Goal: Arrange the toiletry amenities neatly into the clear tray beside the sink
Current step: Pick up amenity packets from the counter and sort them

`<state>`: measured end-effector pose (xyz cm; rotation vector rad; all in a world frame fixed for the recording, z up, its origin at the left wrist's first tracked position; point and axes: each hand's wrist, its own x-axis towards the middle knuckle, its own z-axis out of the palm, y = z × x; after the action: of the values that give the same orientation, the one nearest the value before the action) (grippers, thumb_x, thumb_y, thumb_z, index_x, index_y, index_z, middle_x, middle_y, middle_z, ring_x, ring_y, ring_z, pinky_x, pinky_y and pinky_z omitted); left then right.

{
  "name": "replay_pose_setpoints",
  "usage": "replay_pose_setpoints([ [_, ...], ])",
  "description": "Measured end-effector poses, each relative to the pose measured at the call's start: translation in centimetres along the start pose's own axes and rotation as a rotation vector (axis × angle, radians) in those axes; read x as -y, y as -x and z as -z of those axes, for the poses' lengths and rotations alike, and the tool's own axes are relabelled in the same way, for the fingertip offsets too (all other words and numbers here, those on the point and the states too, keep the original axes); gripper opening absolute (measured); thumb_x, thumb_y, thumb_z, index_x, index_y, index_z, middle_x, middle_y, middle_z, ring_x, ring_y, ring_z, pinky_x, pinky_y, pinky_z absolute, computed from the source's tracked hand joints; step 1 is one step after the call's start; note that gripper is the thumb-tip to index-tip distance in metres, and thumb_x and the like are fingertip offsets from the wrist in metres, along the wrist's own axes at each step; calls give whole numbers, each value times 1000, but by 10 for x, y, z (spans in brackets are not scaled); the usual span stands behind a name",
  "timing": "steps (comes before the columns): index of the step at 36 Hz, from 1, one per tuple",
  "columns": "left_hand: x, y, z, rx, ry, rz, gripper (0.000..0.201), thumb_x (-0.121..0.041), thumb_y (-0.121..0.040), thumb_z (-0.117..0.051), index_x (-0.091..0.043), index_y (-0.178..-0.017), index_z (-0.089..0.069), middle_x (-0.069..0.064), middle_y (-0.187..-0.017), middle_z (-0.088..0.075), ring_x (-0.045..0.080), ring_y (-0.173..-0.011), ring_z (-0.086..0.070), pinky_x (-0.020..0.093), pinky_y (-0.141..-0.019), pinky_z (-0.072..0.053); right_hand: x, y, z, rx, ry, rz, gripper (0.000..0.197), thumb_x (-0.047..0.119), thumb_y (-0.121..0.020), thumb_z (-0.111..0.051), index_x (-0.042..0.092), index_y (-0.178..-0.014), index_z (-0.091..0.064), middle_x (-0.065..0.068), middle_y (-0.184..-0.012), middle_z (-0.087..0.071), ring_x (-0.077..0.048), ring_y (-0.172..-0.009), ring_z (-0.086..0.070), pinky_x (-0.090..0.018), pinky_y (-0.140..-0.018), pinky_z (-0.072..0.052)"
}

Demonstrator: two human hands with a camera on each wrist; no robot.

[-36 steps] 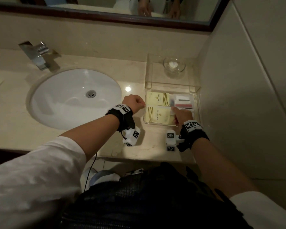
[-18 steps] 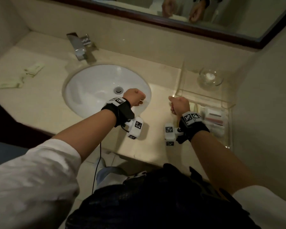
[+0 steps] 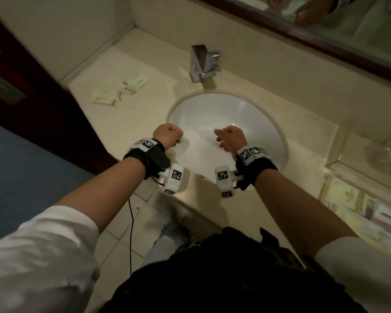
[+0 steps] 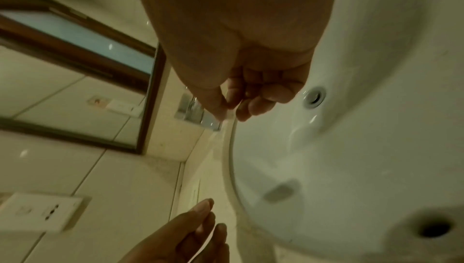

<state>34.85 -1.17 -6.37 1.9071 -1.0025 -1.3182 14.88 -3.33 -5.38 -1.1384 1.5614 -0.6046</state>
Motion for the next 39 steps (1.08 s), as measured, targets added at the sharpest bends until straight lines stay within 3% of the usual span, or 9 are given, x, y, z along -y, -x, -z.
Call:
replay_pose_setpoints([
  [7,12,-36,90,-131,41,29,17,-11,-89,-56,-17,-74,-58,3,-80,-62,13,-65,-59,24,-62,-49,59,-34,-94,157,148,59,24,25,-90,-60,16,-73,-47,-1,-72,-61,-14,-58,-53,-26,-56,-42],
  [13,18,-62,147,-227,64,64,5,-14,-92,-54,-11,-94,-58,8,-89,-61,18,-74,-59,31,-73,-51,97,-58,-154,193,257,108,24,25,-89,-63,16,-75,-46,0,-71,-60,-13,-58,-55,-28,-58,-44],
  [18,22,-87,190,-269,35,112,5,-16,-88,-57,-14,-84,-60,11,-87,-63,25,-80,-59,32,-77,-50,123,-77,-199,190,381,157,22,29,-87,-65,16,-79,-50,-2,-76,-64,-16,-66,-59,-29,-64,-47],
  [21,32,-109,211,-298,-7,151,3,-19,-84,-59,-17,-83,-61,17,-100,-68,33,-95,-64,41,-88,-55,136,-85,-220,211,472,178,23,29,-88,-64,13,-75,-54,-8,-81,-65,-23,-76,-63,-34,-71,-50],
  [25,33,-125,230,-330,-36,194,23,-23,-82,-59,-10,-99,-66,17,-109,-67,35,-104,-62,45,-89,-55,150,-94,-240,217,535,191,30,26,-90,-63,17,-69,-43,-13,-81,-58,-21,-74,-52,-34,-69,-45],
  [28,23,-125,238,-346,-51,204,20,-19,-85,-59,-7,-99,-65,18,-111,-66,36,-103,-62,45,-89,-55,157,-102,-250,210,571,180,17,27,-89,-63,14,-86,-52,-18,-99,-65,-24,-83,-57,-39,-80,-49],
  [31,22,-130,244,-362,-57,229,28,-18,-85,-59,-5,-110,-60,15,-116,-62,33,-102,-61,44,-88,-55,163,-111,-259,223,637,145,36,30,-88,-65,11,-117,-54,-11,-119,-59,-25,-102,-56,-28,-74,-40],
  [35,24,-140,247,-366,-101,241,33,-17,-88,-56,-6,-118,-52,12,-122,-54,30,-97,-58,36,-86,-52,169,-121,-267,254,724,153,46,30,-88,-66,12,-127,-50,-10,-127,-55,-26,-111,-54,-26,-76,-39],
  [39,28,-148,249,-357,-221,253,41,-21,-90,-54,-6,-128,-48,13,-134,-46,33,-116,-52,34,-84,-42,172,-127,-271,296,819,166,52,32,-88,-65,11,-132,-46,-12,-134,-51,-29,-118,-52,-29,-86,-42],
])
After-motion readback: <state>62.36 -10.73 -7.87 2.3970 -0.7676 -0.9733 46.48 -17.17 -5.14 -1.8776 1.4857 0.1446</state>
